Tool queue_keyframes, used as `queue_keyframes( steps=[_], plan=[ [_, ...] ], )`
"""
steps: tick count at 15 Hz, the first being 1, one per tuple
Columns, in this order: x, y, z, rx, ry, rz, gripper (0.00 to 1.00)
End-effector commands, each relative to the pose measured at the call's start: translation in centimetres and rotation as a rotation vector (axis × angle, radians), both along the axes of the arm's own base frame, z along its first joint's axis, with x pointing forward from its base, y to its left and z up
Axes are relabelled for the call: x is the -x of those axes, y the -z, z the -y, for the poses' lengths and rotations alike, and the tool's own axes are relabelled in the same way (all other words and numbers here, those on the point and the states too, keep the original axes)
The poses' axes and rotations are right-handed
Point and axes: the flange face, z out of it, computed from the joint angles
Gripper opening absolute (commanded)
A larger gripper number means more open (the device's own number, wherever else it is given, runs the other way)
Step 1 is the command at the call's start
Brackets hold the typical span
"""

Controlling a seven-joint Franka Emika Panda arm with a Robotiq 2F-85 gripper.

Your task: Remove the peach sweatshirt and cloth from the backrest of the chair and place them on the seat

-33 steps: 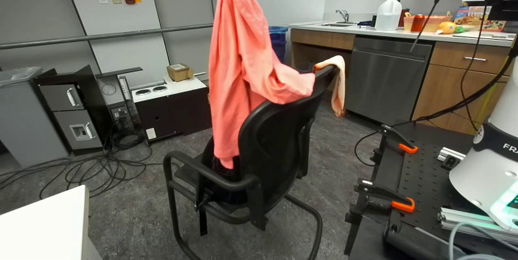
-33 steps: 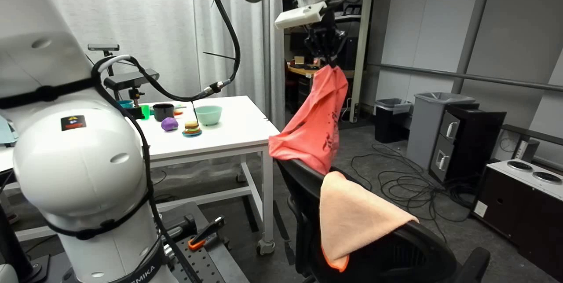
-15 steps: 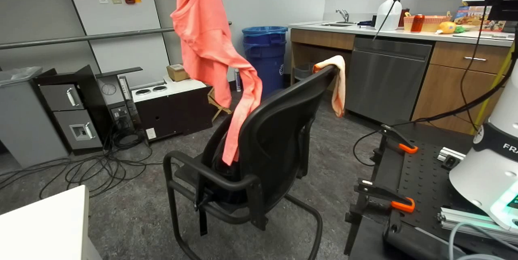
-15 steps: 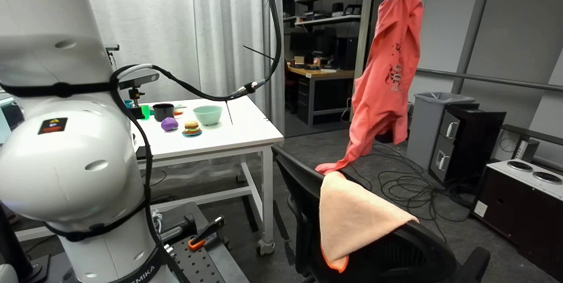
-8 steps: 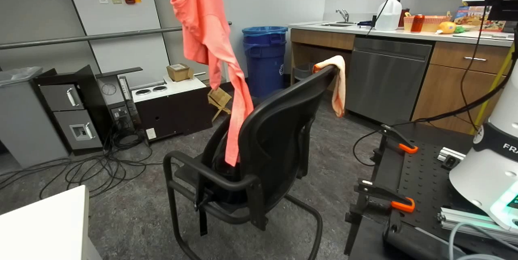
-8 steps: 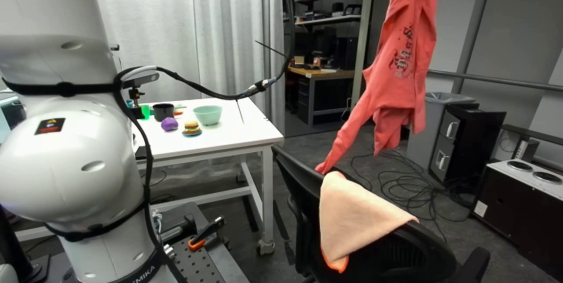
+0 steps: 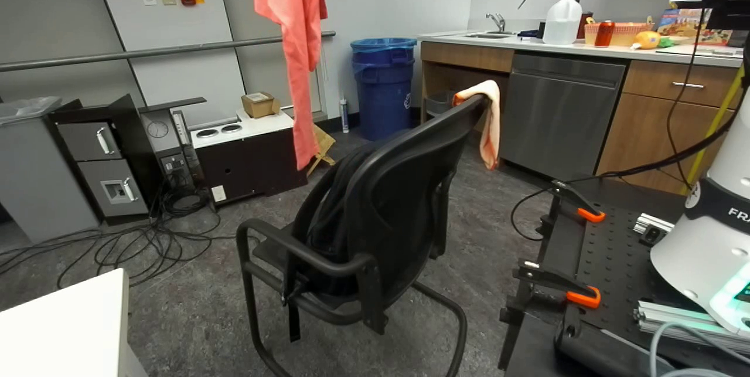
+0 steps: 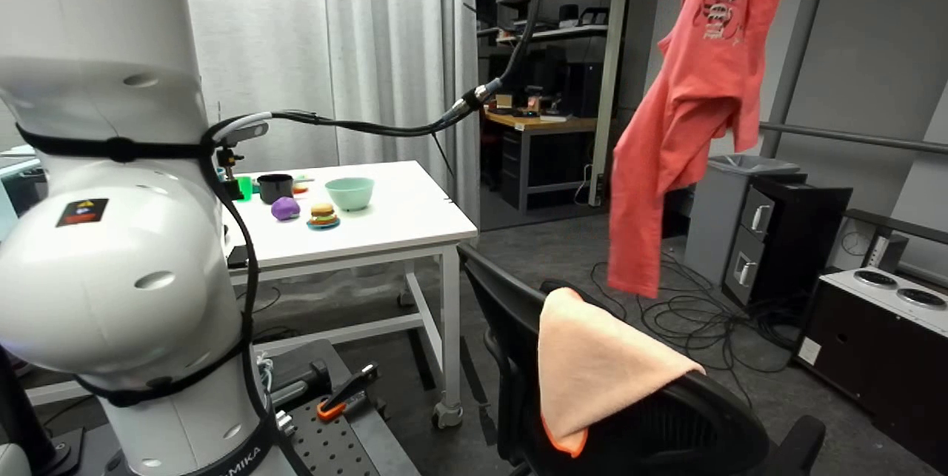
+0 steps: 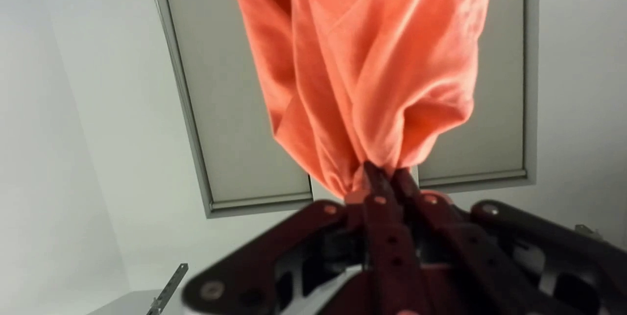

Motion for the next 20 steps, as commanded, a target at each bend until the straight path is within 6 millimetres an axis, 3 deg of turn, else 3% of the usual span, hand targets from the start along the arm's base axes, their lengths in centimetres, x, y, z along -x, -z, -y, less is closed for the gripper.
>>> queue_keyframes(
  steps=[1,2,7,10,12,16,20],
  plan=[
    [-2.5,0.7,1.6,-0.001,0.034,0.002,0.01],
    [-3.1,1.9,2.1,-0.012,0.038,-0.029,0.01],
    [-6.1,12.3,4.0,-0.202,-0.001,-0.293,0.01],
    [-6.5,18.2,4.9,-0.311,-0.041,-0.448,0.01],
    [-6.3,20.9,5.4,-0.369,-0.068,-0.564,0.01],
    [-5.0,24.6,7.5,-0.484,-0.098,-0.814,0.01],
    [-2.6,26.1,11.2,-0.560,-0.035,-1.063,0.01]
  ],
)
